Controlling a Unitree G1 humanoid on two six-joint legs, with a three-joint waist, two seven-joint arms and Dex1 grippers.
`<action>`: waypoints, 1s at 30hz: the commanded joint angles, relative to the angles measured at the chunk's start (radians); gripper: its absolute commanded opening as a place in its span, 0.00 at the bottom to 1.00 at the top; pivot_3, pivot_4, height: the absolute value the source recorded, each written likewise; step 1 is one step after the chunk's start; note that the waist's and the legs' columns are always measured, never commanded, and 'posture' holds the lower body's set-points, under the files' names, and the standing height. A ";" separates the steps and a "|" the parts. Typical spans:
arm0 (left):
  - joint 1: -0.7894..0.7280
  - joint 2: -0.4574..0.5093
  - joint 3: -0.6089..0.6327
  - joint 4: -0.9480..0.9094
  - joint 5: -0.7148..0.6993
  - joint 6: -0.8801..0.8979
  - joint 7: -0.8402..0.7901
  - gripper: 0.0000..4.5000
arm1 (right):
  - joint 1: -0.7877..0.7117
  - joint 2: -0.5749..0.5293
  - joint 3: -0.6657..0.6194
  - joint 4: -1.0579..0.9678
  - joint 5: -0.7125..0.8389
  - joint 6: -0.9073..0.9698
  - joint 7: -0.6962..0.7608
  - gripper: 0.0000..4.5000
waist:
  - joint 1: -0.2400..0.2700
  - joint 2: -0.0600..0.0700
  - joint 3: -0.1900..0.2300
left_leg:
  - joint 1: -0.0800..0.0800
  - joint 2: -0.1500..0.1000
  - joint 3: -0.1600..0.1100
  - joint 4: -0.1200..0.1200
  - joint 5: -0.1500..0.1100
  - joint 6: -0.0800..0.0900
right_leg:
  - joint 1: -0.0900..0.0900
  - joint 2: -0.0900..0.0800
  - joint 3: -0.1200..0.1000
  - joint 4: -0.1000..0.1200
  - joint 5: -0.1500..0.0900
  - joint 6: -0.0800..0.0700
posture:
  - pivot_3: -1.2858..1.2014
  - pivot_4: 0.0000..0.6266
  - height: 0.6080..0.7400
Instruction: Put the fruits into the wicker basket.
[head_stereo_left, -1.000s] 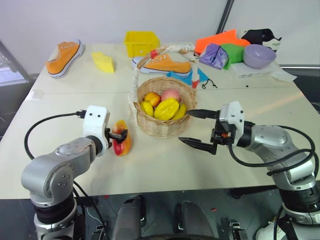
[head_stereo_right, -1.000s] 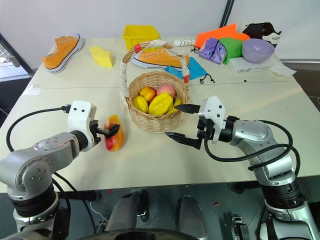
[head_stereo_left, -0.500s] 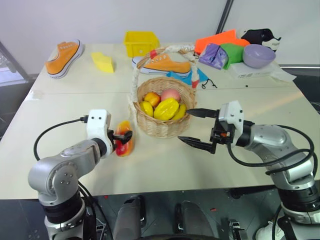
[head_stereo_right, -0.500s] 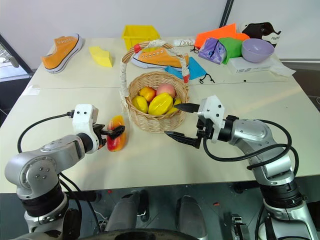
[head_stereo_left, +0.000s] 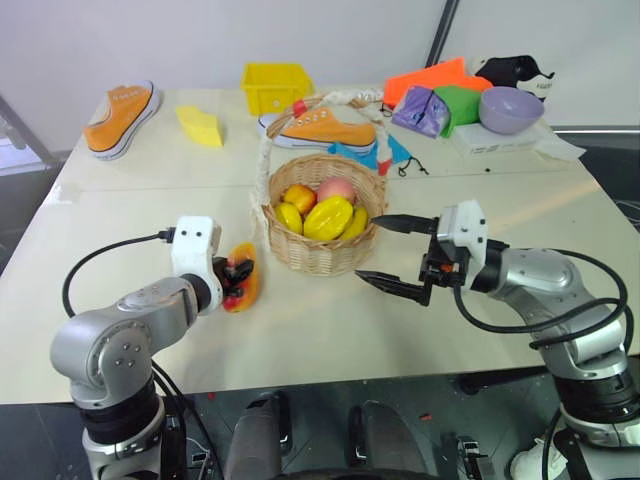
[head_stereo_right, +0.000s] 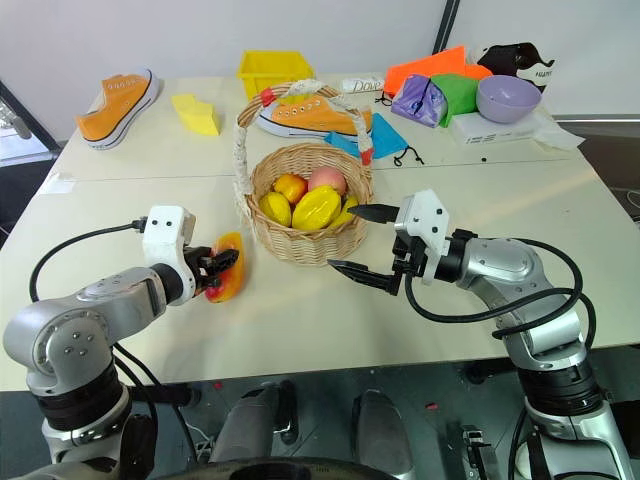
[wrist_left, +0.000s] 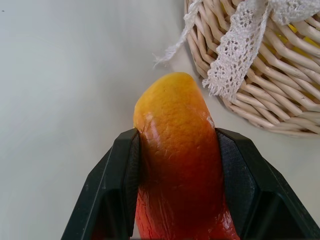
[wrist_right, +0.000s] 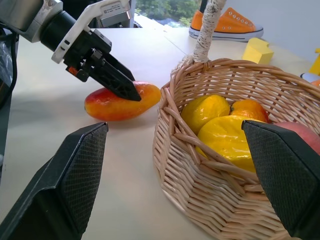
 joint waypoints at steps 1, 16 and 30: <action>-0.027 0.123 0.100 -0.039 0.011 -0.002 -0.084 0.45 | -0.019 0.001 -0.009 -0.012 0.005 -0.010 0.000 1.00 | 0.001 0.000 0.000 | -0.001 0.000 0.000 0.000 0.000 0.000 | -0.001 0.000 0.000 0.000 0.000 0.000 | 0.52 0.24 0.95; -0.262 0.191 -0.025 -0.056 -0.213 -0.154 -0.341 0.45 | -0.009 -0.036 -0.050 0.034 -0.013 -0.022 0.009 1.00 | 0.030 -0.001 0.001 | -0.001 -0.006 0.000 0.000 -0.002 -0.002 | 0.000 -0.009 -0.002 -0.004 0.000 -0.001 | 0.52 0.24 0.95; -0.504 0.041 -0.470 0.346 0.087 -0.478 -0.381 0.71 | 0.114 -0.077 -0.164 -0.037 -0.014 -0.009 -0.066 1.00 | 0.027 -0.002 0.002 | -0.002 -0.002 0.002 0.000 0.000 0.002 | -0.001 0.001 -0.001 -0.003 0.002 0.004 | 0.52 0.24 0.95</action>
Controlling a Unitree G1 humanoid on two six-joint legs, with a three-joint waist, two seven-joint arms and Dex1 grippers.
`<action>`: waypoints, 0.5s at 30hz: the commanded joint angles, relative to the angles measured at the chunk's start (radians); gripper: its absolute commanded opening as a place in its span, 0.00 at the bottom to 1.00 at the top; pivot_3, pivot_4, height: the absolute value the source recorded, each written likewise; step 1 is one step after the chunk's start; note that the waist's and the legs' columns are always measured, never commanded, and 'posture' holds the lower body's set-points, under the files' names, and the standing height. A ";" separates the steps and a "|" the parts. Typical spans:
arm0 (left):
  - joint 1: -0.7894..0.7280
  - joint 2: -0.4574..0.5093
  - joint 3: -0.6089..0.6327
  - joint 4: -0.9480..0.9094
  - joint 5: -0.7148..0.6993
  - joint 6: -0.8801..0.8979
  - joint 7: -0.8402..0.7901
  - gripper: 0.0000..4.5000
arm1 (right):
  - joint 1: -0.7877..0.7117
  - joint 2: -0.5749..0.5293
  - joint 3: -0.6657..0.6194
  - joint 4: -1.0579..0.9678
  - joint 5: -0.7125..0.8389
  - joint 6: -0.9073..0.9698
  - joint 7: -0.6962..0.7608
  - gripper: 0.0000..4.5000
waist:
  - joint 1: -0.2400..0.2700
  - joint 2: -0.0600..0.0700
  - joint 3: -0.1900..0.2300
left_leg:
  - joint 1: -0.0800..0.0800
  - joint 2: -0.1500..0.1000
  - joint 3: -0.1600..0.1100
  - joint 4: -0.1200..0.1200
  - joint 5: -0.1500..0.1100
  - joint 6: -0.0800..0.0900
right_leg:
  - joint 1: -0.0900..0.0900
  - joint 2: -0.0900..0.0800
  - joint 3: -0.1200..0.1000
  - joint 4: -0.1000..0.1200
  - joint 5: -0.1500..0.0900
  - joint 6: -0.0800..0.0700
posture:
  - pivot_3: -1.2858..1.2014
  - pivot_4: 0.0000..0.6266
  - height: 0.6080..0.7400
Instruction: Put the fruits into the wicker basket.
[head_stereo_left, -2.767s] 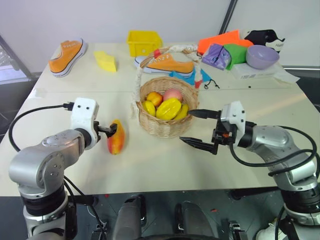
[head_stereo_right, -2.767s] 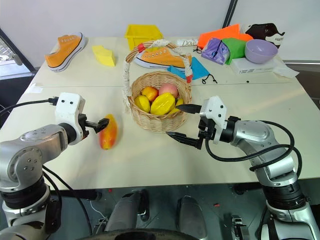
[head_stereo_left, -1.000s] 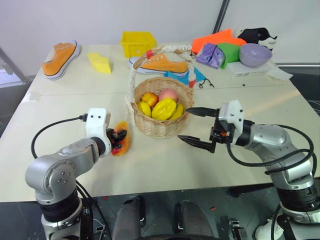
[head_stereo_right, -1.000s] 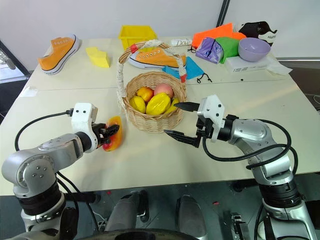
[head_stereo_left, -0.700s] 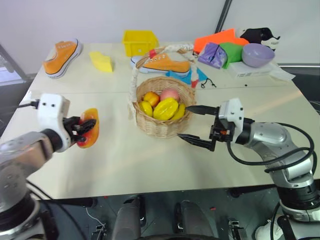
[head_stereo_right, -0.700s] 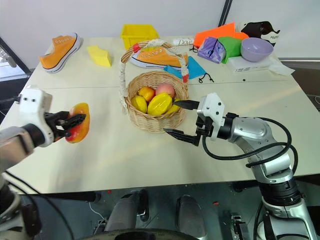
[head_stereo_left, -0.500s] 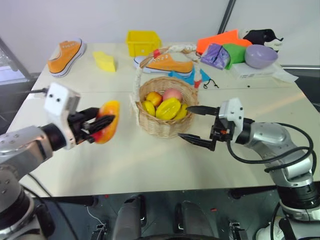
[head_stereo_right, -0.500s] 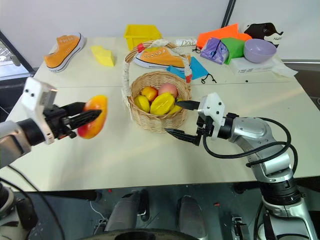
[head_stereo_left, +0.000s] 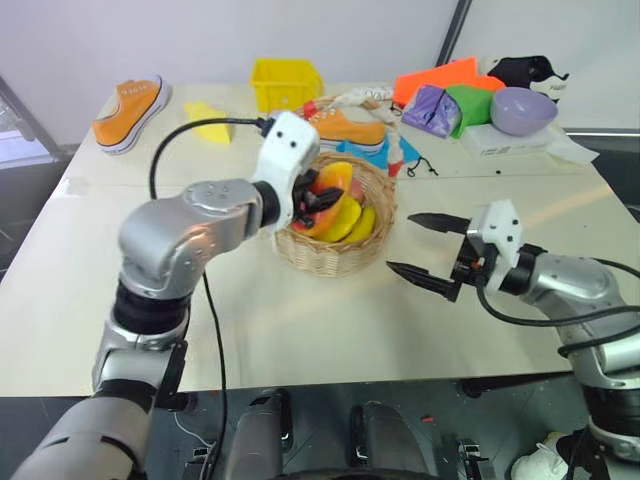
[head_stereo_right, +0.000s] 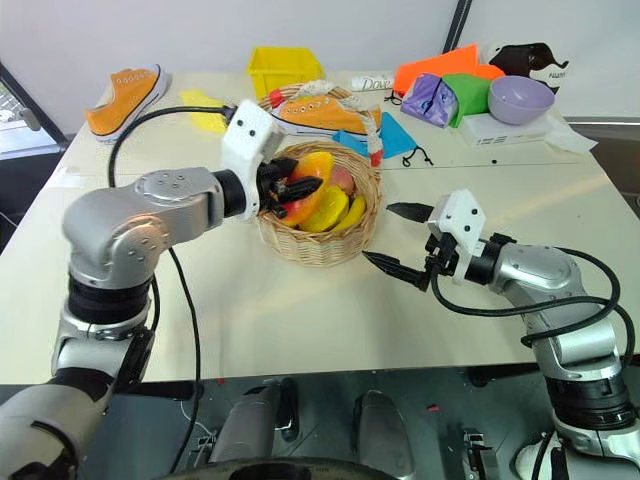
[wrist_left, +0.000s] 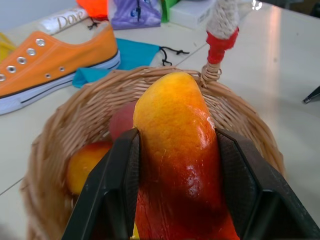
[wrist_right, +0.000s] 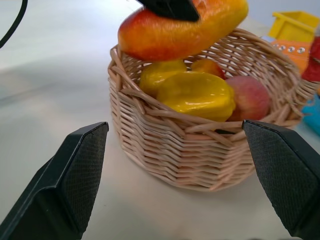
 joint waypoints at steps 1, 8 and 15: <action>-0.013 -0.009 0.014 0.003 0.024 -0.078 -0.043 0.82 | 0.005 -0.003 -0.041 -0.056 0.013 0.005 -0.034 1.00 | 0.000 0.000 0.000 | 0.000 0.000 0.000 0.000 0.000 0.000 | 0.000 0.000 0.000 0.000 0.000 0.000 | 0.52 0.24 0.95; 0.082 0.033 0.111 -0.100 -0.029 -0.213 -0.178 0.99 | -0.077 0.053 -0.019 -0.033 -0.007 0.046 -0.152 1.00 | -0.005 0.000 0.000 | 0.000 0.000 0.000 0.002 0.000 0.000 | 0.000 0.000 0.000 0.000 0.000 0.000 | 0.52 0.24 0.95; 0.391 0.183 0.341 -0.232 -0.188 -0.253 -0.344 0.99 | -0.345 0.240 0.020 0.242 -0.104 0.076 -0.387 1.00 | -0.024 0.002 0.001 | 0.001 0.001 0.000 0.000 0.004 -0.006 | -0.001 0.001 0.000 0.003 0.000 0.000 | 0.52 0.24 0.95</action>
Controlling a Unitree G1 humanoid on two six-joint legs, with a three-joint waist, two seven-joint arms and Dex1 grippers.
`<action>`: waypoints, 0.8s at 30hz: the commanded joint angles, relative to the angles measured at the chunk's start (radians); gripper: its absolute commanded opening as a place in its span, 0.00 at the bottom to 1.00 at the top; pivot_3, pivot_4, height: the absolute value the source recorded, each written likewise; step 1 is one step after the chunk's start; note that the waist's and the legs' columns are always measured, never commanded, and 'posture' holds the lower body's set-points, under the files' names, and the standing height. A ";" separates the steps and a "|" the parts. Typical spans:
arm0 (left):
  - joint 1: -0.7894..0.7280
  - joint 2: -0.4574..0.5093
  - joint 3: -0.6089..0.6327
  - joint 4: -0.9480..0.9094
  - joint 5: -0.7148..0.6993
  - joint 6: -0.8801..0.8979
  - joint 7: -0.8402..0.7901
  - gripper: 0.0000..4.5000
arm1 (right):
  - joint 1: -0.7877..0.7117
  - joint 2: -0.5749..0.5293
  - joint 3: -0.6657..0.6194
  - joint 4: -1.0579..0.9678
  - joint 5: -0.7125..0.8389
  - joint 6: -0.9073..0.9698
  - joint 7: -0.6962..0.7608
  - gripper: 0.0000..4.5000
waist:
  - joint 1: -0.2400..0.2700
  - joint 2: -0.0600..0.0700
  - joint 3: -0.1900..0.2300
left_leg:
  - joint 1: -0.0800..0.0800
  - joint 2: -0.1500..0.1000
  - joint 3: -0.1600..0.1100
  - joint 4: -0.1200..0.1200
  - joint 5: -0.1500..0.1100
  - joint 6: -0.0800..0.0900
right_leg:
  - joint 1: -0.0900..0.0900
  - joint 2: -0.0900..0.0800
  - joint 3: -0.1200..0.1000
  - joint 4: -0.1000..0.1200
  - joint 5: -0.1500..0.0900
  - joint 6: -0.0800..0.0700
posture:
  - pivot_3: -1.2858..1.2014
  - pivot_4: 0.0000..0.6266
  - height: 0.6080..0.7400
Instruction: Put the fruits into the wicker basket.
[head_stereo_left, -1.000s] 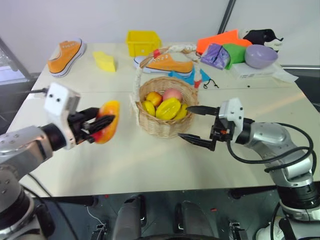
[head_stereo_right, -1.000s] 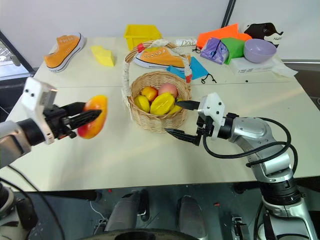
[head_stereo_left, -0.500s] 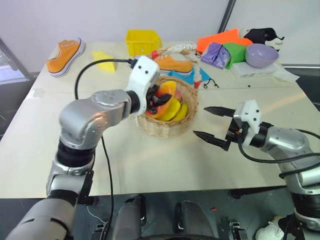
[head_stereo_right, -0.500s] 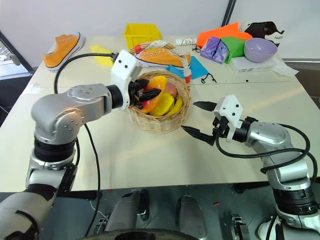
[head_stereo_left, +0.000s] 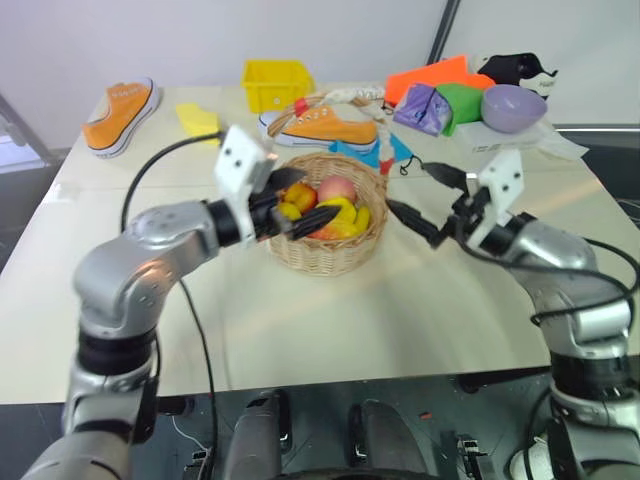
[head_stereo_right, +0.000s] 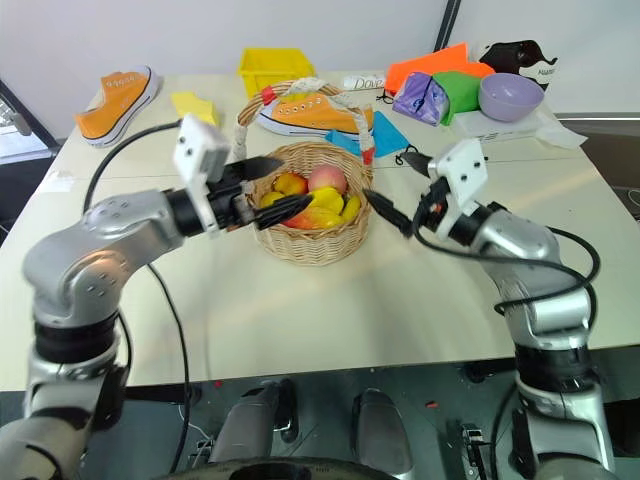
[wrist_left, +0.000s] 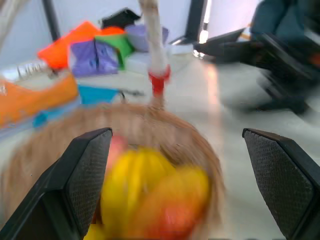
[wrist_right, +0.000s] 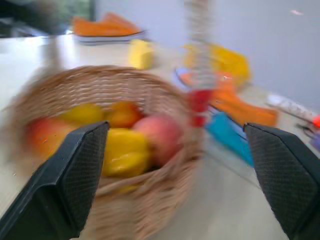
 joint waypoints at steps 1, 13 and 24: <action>0.065 0.038 0.106 -0.066 -0.059 -0.045 -0.041 0.99 | -0.086 0.052 0.010 0.099 -0.043 -0.025 -0.068 1.00 | 0.007 0.000 0.001 | 0.000 0.000 0.000 0.000 0.000 0.000 | 0.000 0.000 0.000 0.000 0.000 0.000 | 0.52 0.24 0.95; 0.154 0.020 0.103 -0.131 -0.053 -0.163 0.014 1.00 | -0.178 0.131 -0.012 0.241 -0.061 -0.073 -0.095 0.14 | 0.019 0.000 0.001 | -0.001 -0.001 0.000 0.001 -0.002 0.004 | 0.000 -0.001 0.000 0.000 0.000 0.000 | 0.52 0.24 0.95; 0.096 -0.032 -0.024 -0.071 0.003 -0.207 0.042 1.00 | -0.061 -0.042 -0.290 0.176 -0.091 -0.136 -0.208 0.01 | 0.031 0.000 0.001 | -0.001 -0.002 0.000 0.001 -0.002 0.004 | 0.001 -0.001 -0.001 -0.001 0.000 0.001 | 0.52 0.24 0.95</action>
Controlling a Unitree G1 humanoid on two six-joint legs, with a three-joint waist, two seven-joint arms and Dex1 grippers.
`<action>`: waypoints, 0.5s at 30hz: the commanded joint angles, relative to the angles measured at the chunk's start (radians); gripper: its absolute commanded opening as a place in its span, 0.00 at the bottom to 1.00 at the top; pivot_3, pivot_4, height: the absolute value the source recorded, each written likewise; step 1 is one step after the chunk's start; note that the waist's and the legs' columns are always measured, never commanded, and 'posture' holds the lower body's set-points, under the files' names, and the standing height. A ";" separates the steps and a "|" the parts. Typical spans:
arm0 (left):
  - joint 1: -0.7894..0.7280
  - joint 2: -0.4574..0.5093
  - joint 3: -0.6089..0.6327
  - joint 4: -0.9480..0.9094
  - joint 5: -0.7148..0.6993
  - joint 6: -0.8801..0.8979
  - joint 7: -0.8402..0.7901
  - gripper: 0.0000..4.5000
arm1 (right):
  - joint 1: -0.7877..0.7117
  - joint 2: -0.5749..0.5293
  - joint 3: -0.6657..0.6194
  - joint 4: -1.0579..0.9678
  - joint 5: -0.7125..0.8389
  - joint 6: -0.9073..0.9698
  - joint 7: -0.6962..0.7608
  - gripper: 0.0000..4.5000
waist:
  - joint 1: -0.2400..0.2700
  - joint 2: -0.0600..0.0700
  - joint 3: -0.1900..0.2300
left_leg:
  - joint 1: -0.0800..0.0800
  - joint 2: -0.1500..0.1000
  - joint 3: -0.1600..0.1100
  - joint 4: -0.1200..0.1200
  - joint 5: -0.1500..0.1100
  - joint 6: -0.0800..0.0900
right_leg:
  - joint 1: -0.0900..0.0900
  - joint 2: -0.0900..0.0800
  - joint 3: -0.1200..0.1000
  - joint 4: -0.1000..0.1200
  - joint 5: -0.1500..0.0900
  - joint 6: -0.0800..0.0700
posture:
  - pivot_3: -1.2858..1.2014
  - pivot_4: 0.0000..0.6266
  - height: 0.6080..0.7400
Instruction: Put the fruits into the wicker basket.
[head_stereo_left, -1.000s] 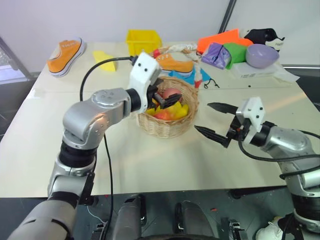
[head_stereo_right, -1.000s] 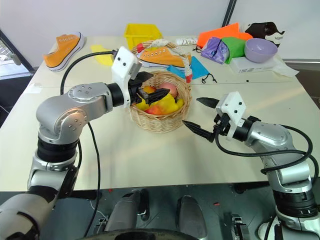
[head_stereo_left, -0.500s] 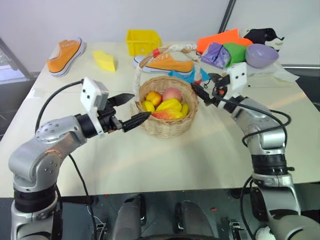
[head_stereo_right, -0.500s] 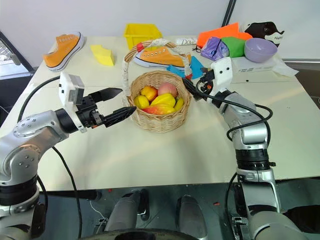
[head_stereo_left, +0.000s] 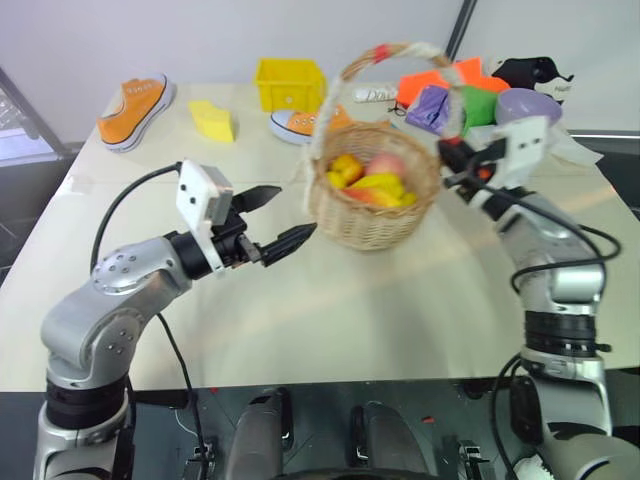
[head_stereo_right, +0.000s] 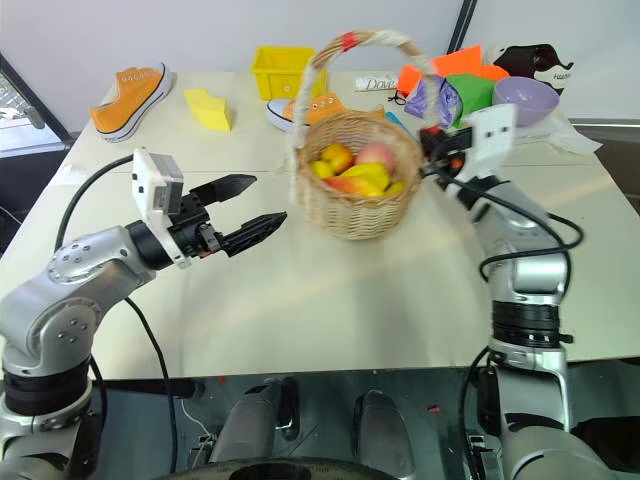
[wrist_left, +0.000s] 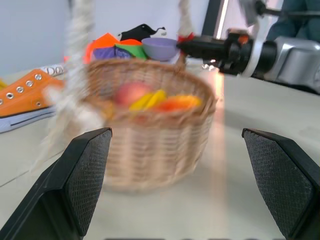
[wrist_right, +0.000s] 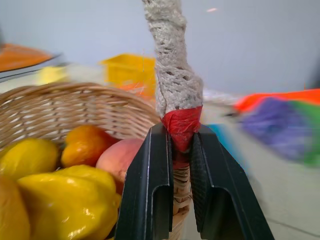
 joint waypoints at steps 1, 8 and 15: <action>-0.037 -0.022 -0.051 0.016 0.039 -0.043 0.007 1.00 | 0.027 -0.079 -0.137 -0.004 -0.032 -0.068 -0.057 0.01 | 0.000 0.000 0.000 | 0.000 0.000 0.000 0.000 0.000 0.000 | 0.000 0.000 0.000 0.000 0.000 0.000 | 0.52 0.24 0.95; -0.065 -0.061 -0.128 0.066 0.096 -0.094 -0.016 1.00 | 0.080 -0.170 -0.238 0.217 -0.121 -0.141 -0.184 0.11 | -0.013 0.001 0.000 | 0.001 0.000 0.002 0.000 0.000 0.000 | -0.001 0.003 0.002 0.000 0.000 0.000 | 0.52 0.24 0.95; -0.042 -0.067 -0.124 0.064 0.115 -0.117 -0.023 1.00 | 0.117 -0.166 -0.250 0.176 -0.114 -0.186 -0.180 0.89 | -0.027 0.006 0.000 | 0.002 0.000 0.001 -0.001 0.002 -0.003 | -0.001 0.004 0.002 0.001 0.001 0.001 | 0.52 0.24 0.95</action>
